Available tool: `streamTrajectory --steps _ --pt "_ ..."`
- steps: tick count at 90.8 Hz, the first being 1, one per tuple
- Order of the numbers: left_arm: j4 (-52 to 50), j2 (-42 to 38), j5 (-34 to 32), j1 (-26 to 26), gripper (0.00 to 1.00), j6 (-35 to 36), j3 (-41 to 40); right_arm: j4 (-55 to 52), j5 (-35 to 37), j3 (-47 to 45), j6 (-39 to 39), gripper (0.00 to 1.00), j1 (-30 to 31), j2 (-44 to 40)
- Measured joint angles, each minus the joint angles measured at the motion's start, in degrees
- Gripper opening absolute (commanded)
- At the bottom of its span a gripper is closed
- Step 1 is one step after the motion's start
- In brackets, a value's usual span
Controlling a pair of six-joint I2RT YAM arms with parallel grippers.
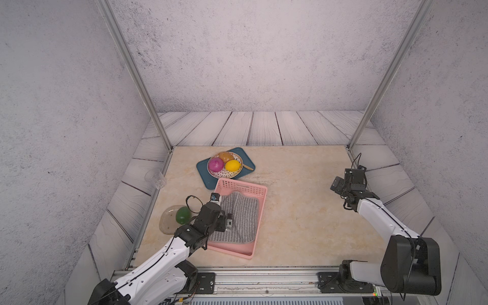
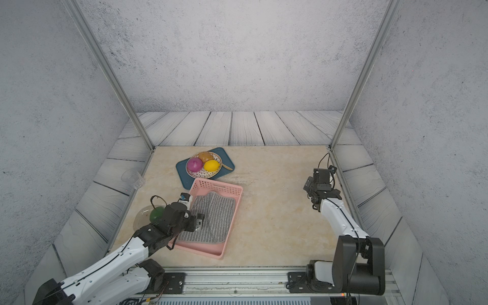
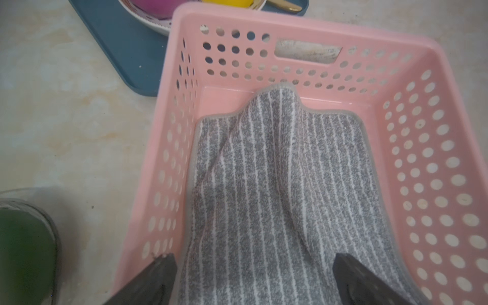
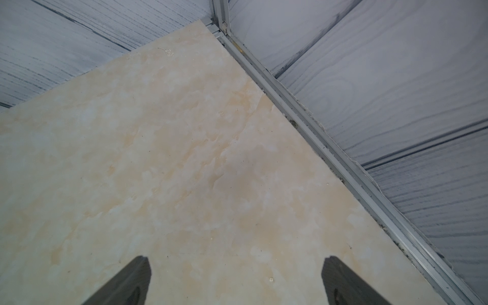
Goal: Fold the square dishcloth
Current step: Pick up the cleaning item from the bin.
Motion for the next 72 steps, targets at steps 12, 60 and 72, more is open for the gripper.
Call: streamTrajectory --steps 12,60,72 --pt "-1.2 3.87 -0.48 -2.01 1.0 -1.36 0.37 0.0 0.28 0.0 0.0 0.99 0.0 0.0" --pt "-1.2 14.82 -3.74 -4.87 1.0 -5.73 2.62 -0.02 1.55 -0.79 0.37 0.99 0.0 -1.84" --pt "-0.7 16.98 -3.76 -4.9 1.0 -6.16 3.02 0.0 1.88 -0.92 0.44 0.99 0.0 -2.14"
